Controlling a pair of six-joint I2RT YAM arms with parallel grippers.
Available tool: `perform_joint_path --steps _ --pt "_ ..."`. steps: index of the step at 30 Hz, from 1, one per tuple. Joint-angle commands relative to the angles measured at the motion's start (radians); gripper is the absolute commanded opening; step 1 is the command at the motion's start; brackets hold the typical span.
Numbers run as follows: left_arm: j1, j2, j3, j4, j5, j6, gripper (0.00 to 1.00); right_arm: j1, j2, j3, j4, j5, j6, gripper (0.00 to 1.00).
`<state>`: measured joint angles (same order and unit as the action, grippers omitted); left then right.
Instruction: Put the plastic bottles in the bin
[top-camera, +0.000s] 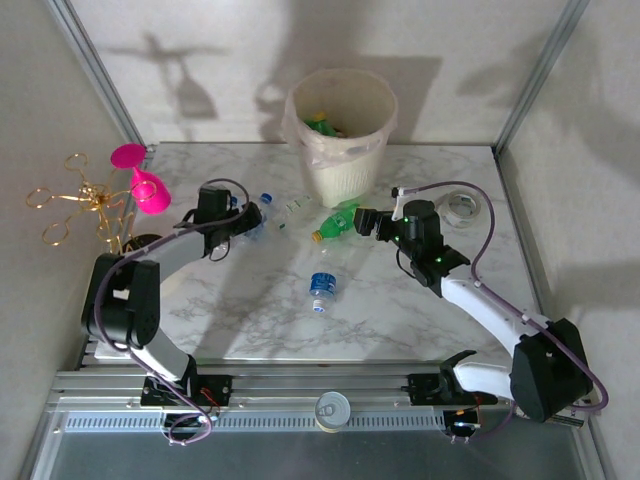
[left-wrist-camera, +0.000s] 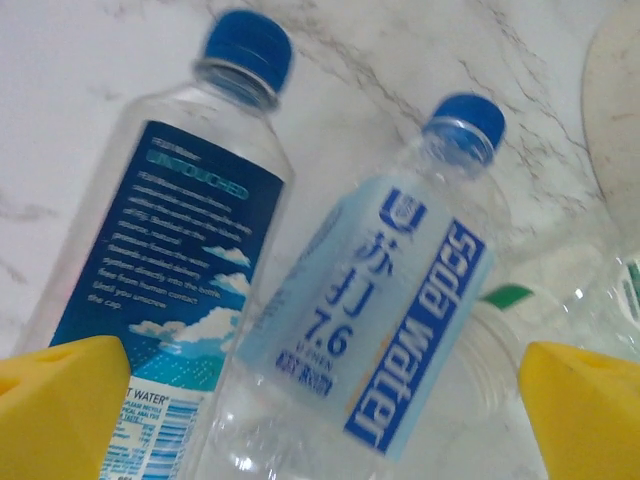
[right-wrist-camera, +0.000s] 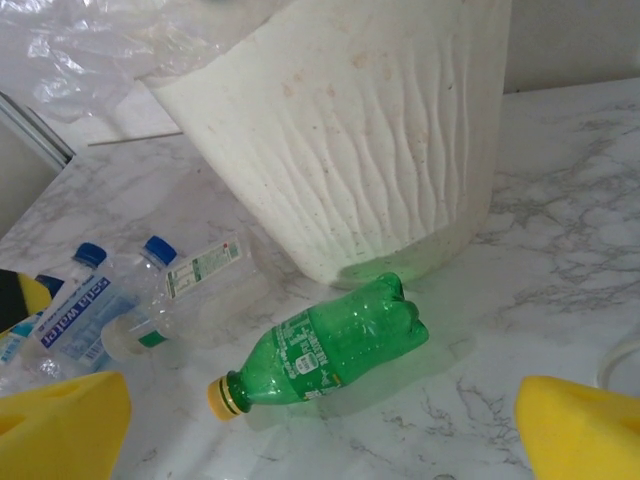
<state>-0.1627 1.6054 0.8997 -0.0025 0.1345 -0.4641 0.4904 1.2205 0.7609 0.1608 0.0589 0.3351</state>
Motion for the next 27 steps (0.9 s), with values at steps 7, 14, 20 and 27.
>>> perform_joint_path --steps 7,14,20,27 --pt "-0.012 -0.095 -0.027 -0.068 -0.201 -0.031 1.00 -0.004 0.025 0.014 0.019 -0.019 0.015 0.99" --pt "0.012 -0.019 0.023 -0.087 -0.303 -0.031 1.00 -0.004 0.009 -0.002 0.019 -0.011 0.021 0.99" --pt "0.013 0.067 0.044 -0.064 -0.250 -0.039 0.99 -0.004 -0.006 0.003 0.003 -0.002 0.015 0.99" --pt "0.013 0.132 0.045 -0.043 -0.231 -0.033 0.93 -0.004 -0.019 0.002 -0.001 0.001 0.017 0.99"
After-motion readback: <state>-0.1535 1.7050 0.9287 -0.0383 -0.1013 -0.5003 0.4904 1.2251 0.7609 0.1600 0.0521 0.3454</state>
